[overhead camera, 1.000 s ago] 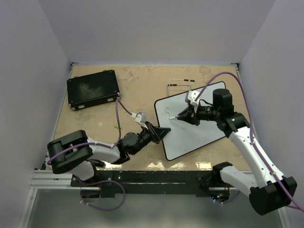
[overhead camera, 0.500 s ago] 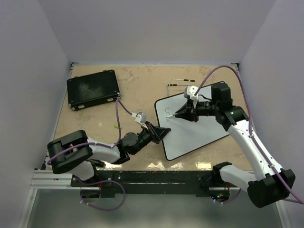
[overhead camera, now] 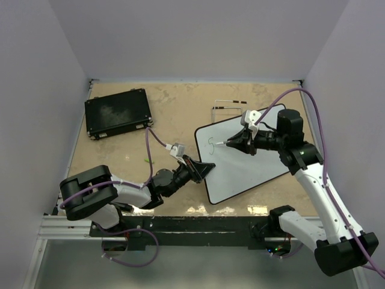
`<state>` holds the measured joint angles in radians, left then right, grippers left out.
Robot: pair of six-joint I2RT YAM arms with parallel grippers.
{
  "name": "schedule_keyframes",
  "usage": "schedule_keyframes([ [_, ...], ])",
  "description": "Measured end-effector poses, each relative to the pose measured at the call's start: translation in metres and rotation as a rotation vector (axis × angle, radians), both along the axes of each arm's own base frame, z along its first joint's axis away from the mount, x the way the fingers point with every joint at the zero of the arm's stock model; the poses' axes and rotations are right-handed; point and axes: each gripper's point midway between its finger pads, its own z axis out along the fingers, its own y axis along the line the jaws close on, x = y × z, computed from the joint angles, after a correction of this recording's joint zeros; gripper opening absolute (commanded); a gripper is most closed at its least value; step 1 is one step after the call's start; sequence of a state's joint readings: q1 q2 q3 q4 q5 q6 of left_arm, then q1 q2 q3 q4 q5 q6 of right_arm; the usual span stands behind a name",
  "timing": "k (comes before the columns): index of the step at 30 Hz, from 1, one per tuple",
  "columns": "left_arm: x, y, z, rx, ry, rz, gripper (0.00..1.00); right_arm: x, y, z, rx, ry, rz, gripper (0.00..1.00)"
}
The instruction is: Write a sentence on the whiteboard
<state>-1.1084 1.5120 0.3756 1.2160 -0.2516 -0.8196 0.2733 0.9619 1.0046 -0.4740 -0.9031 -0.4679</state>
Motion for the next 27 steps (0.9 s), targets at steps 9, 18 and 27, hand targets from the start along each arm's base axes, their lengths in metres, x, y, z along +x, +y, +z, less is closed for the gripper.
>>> schedule_keyframes([
  [9,-0.0004,0.0007,-0.0006,0.0,0.0,-0.001,0.0,0.0039,-0.0021,-0.0039,0.001,-0.001,-0.015,0.0],
  [18,-0.0006,0.0009,-0.0007,0.0,-0.001,-0.001,0.0,0.0061,-0.0043,-0.0064,0.004,0.0,-0.027,0.0],
  [27,-0.0011,0.0011,-0.0008,-0.001,-0.001,-0.003,0.0,0.01,-0.0062,-0.009,-0.001,-0.004,-0.049,0.0],
])
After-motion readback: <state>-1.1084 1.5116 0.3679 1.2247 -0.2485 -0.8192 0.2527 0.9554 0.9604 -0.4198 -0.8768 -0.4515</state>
